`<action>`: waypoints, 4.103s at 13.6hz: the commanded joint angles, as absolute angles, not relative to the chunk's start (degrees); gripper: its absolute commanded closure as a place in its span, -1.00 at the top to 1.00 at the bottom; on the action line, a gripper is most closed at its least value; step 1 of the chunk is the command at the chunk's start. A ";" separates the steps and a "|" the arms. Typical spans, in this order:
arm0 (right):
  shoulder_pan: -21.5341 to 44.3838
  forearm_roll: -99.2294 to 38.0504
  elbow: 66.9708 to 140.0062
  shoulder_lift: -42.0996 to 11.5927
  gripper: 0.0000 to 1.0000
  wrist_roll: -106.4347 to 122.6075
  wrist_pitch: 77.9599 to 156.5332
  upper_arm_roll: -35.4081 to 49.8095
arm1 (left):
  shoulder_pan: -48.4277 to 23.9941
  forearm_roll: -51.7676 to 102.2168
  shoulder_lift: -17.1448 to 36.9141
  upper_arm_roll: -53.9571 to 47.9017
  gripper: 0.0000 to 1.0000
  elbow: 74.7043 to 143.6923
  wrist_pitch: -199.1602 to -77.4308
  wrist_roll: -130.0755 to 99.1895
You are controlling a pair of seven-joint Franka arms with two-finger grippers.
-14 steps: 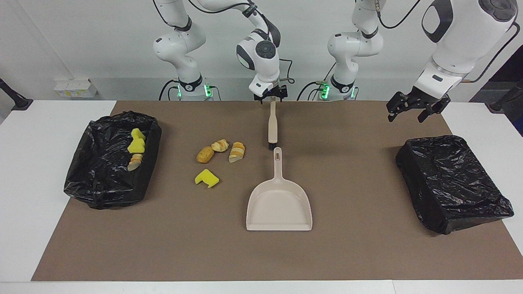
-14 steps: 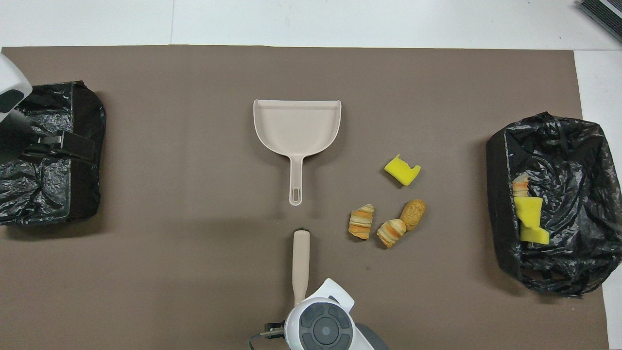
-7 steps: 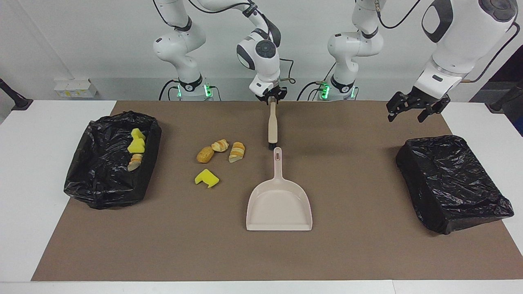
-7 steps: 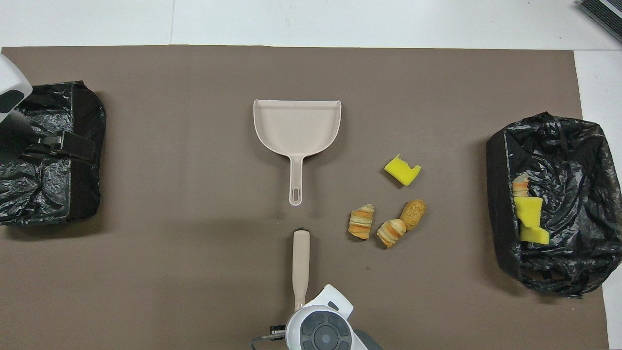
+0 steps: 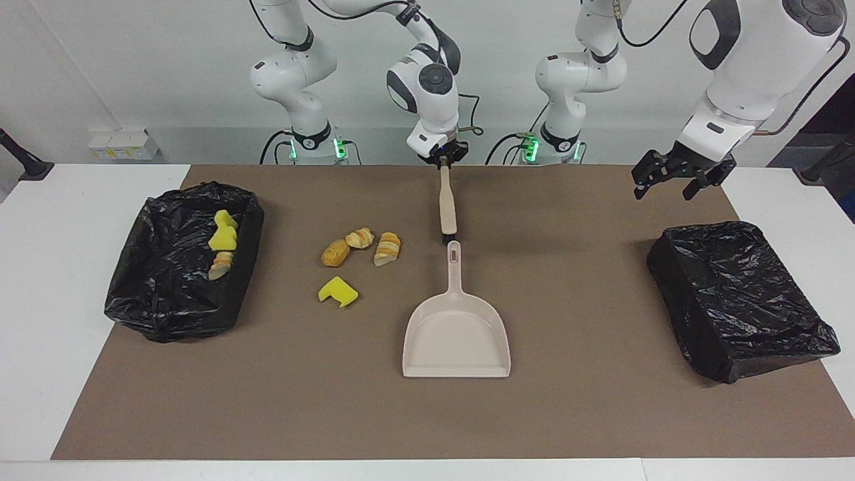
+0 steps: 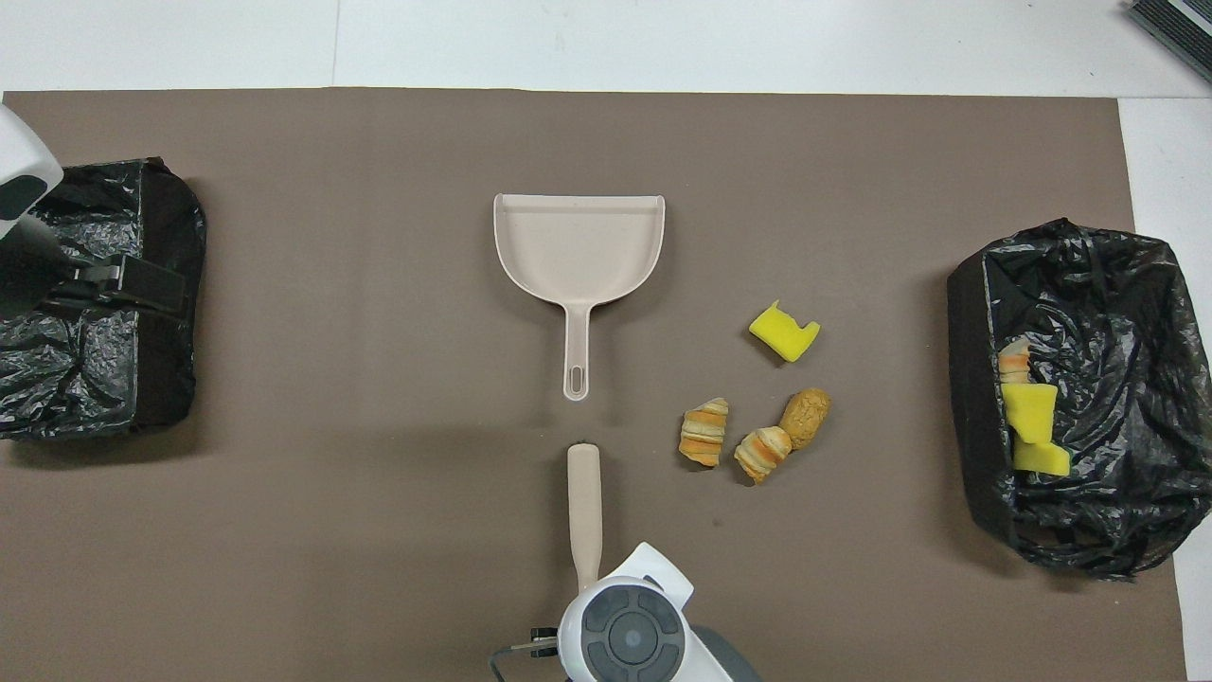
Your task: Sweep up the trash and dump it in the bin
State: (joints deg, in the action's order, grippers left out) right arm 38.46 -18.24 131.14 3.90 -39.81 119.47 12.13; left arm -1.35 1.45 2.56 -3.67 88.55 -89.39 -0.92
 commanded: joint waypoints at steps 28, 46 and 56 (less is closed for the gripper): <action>1.49 14.44 124.10 -2.20 -1.00 1.14 110.65 12.83 | -24.95 3.34 15.73 -4.04 1.00 99.04 -118.02 -25.73; 2.89 0.62 139.83 16.97 -1.00 -13.78 100.27 12.57 | -32.27 2.37 19.69 -3.51 -1.00 102.92 -128.06 -35.33; 10.98 -4.09 135.63 12.91 -1.00 -24.86 103.83 12.83 | -23.65 3.25 17.58 -3.43 -1.00 98.08 -112.86 -7.77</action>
State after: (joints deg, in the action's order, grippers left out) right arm 8.98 -7.42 138.71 12.51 -20.71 107.83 12.40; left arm -25.42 2.81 17.77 -3.05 99.00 -114.86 -13.88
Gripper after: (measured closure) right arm 0.736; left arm 0.678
